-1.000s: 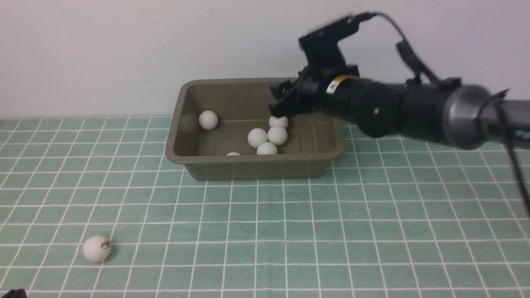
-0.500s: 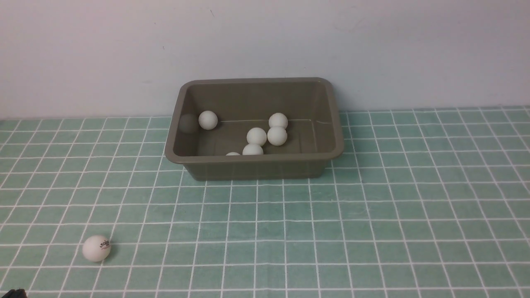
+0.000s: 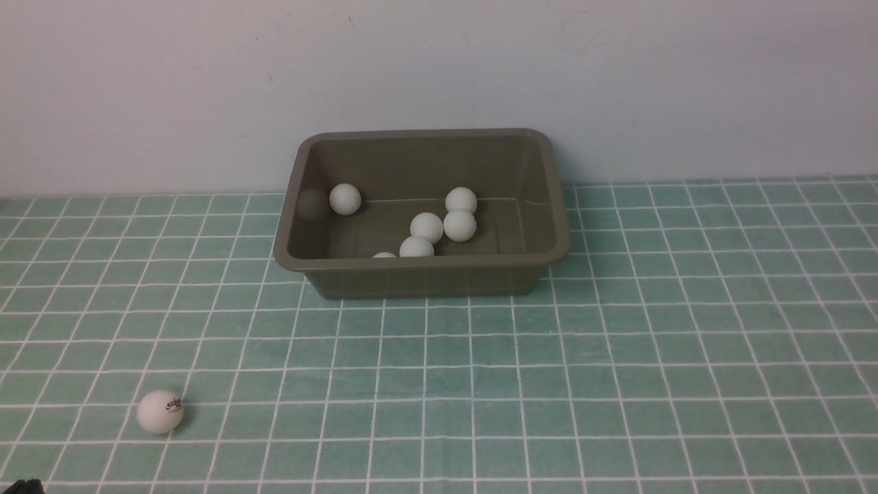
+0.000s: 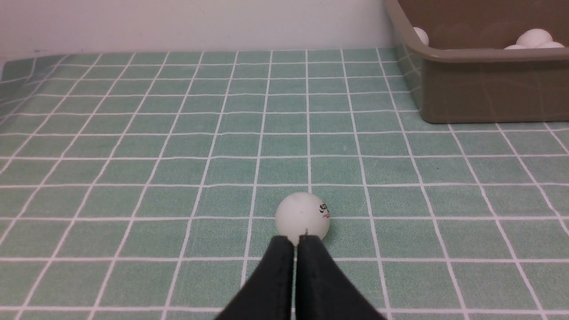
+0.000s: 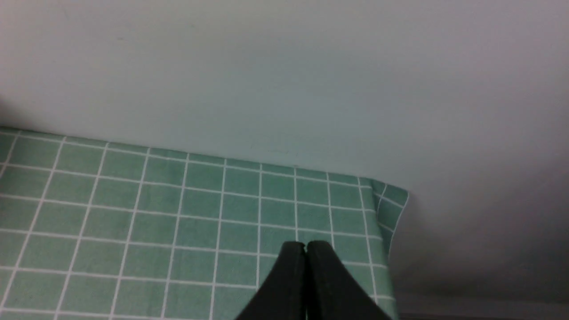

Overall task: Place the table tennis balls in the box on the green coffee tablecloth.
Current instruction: 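Reach for and grasp a ping pong ball on the table beside the basket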

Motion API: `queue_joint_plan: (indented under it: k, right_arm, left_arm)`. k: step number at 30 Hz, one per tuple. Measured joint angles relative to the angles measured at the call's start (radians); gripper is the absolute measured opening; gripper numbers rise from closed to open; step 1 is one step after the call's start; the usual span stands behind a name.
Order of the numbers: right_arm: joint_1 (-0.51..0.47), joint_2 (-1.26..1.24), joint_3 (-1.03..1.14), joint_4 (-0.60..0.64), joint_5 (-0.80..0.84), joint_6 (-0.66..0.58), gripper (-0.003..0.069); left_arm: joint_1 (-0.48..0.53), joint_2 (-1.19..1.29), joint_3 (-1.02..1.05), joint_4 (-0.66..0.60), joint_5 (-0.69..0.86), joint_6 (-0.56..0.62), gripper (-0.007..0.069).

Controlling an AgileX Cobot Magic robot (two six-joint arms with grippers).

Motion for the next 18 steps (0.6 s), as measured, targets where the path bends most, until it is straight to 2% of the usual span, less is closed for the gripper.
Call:
queue_joint_plan:
  k: [5,10,13,18]
  right_arm:
    - [0.000,-0.158,0.217,0.038,-0.093,0.031,-0.0013]
    - [0.000,-0.386,0.473,0.179,-0.250,0.037,-0.0013]
    - [0.011,-0.471,0.563,0.247,-0.284,0.012,-0.0013]
    - [0.079,-0.496,0.619,0.276,-0.293,-0.025,-0.0013]
  left_arm:
    - [0.000,0.000,0.000,0.000,0.000,0.000,-0.0005]
    - [0.000,0.000,0.000,0.000,0.000,0.000,-0.0005]
    - [0.000,0.000,0.000,0.000,0.000,0.000,-0.0005]
    - [0.000,0.000,0.000,0.000,0.000,0.000,-0.0005]
